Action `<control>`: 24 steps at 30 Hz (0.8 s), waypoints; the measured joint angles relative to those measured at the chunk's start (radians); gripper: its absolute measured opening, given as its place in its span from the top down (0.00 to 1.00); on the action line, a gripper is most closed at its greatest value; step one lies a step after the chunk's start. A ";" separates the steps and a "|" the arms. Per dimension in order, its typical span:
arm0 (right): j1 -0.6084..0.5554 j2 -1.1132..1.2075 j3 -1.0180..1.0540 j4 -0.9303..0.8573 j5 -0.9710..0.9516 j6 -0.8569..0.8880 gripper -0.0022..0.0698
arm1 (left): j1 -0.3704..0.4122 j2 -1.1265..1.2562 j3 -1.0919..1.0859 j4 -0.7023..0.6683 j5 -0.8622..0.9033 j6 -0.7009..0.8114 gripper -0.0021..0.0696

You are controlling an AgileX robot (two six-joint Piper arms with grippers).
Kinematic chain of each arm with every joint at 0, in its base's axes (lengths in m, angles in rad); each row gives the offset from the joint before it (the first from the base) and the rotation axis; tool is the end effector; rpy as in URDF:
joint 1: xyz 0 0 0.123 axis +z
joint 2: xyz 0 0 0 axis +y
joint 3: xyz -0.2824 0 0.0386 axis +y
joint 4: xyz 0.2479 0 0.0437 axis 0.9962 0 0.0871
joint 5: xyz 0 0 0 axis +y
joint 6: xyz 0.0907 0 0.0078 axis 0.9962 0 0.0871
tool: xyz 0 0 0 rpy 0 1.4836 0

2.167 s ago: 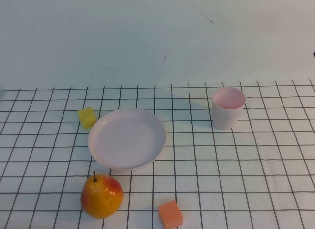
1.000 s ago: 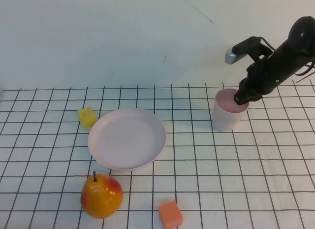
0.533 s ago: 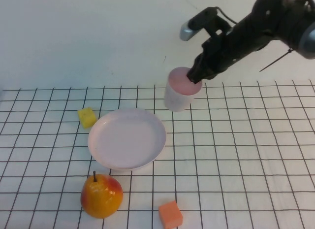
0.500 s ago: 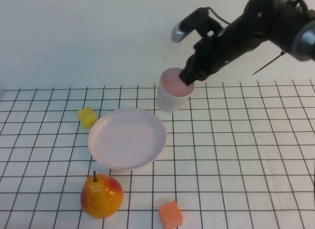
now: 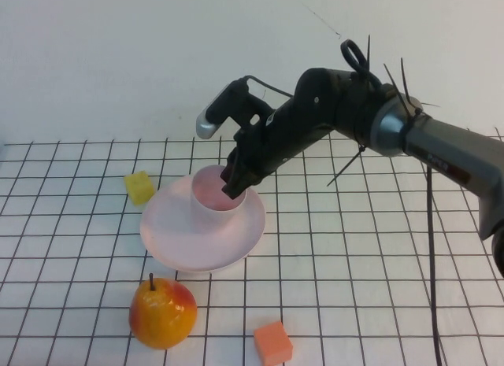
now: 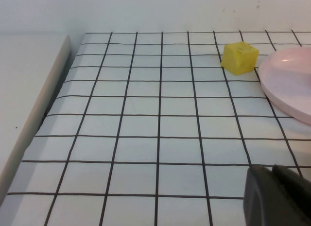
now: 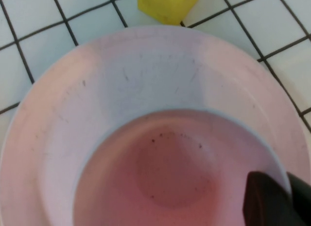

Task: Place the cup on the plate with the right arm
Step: Place the cup on the plate

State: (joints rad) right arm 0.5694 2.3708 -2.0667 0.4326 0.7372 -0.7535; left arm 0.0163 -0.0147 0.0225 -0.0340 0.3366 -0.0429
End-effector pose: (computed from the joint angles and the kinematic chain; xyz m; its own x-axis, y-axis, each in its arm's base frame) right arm 0.4349 0.3089 0.1907 -0.3312 -0.6808 -0.6533 -0.8777 0.4765 -0.0516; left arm 0.0533 -0.0002 0.1759 -0.2530 -0.0791 -0.9642 -0.0245 0.9969 -0.0753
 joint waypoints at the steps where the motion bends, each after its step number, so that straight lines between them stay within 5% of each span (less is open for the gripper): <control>1: 0.000 0.004 0.000 0.002 -0.005 0.000 0.94 | 0.000 0.000 0.000 0.000 0.000 0.000 0.98; 11: 0.000 0.006 -0.001 0.011 -0.010 0.007 0.91 | 0.000 0.000 0.000 0.000 0.000 0.000 0.98; 19: 0.000 0.009 -0.007 0.063 -0.013 0.020 0.55 | 0.000 0.000 0.000 0.000 0.000 0.000 0.98; 24: 0.001 0.011 -0.053 0.070 0.001 0.020 0.48 | 0.000 0.000 0.000 0.000 0.000 0.000 0.98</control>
State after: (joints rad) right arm 0.5700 2.3817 -2.1199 0.5022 0.7380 -0.7339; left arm 0.0163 -0.0147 0.0225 -0.0340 0.3366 -0.0429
